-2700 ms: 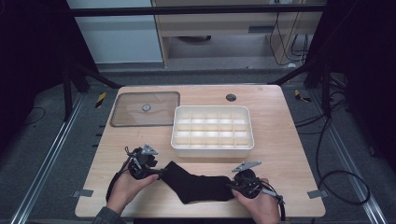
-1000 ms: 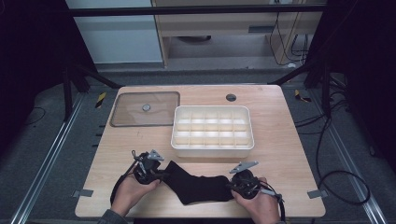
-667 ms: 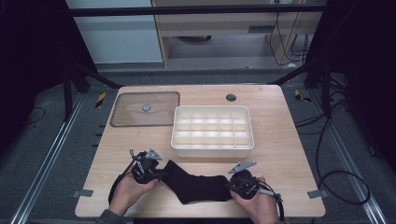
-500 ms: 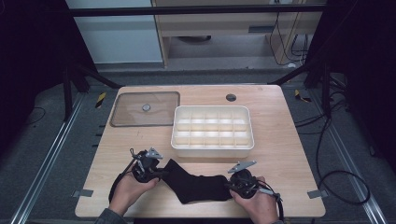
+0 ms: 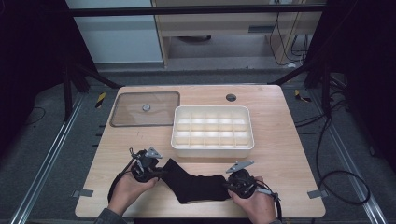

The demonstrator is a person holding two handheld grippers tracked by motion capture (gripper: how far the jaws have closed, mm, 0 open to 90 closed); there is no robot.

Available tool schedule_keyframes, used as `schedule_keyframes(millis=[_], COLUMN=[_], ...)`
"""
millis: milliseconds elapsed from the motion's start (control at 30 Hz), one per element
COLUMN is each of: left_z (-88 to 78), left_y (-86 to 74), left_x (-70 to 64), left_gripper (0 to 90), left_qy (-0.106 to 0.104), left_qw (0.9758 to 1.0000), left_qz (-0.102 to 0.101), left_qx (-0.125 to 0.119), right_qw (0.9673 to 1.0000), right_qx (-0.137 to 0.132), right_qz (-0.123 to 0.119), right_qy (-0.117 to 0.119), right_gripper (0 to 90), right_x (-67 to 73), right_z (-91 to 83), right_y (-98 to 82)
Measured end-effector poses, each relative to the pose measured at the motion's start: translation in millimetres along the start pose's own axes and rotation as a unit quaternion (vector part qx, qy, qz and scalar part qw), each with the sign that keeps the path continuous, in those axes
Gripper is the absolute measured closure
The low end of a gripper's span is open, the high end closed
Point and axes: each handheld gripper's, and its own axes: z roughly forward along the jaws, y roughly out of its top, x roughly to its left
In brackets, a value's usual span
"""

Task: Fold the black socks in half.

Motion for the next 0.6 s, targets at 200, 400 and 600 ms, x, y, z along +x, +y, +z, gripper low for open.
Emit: schedule_keyframes(millis=[200, 400, 600], left_z=[-9.0, -18.7, -25.3], left_y=[0.5, 2.0, 5.7], left_x=[3.6, 1.7, 0.5], left_gripper=[79.8, 79.8, 79.9], left_qy=[0.004, 0.005, 0.006], left_qw=[1.0, 0.9998, 0.9997], left_qz=[-0.001, -0.001, 0.003], left_qx=[-0.007, -0.019, -0.023], right_qw=[1.0, 1.0, 1.0], right_qx=[-0.004, -0.003, -0.004], right_qz=[-0.003, -0.004, -0.007], right_qy=[0.0, 0.001, 0.006], right_gripper=[81.9, 81.8, 81.7], right_x=[3.3, 6.6, 9.5], right_z=[6.2, 10.9, 14.2], right_y=[7.5, 13.9, 17.6])
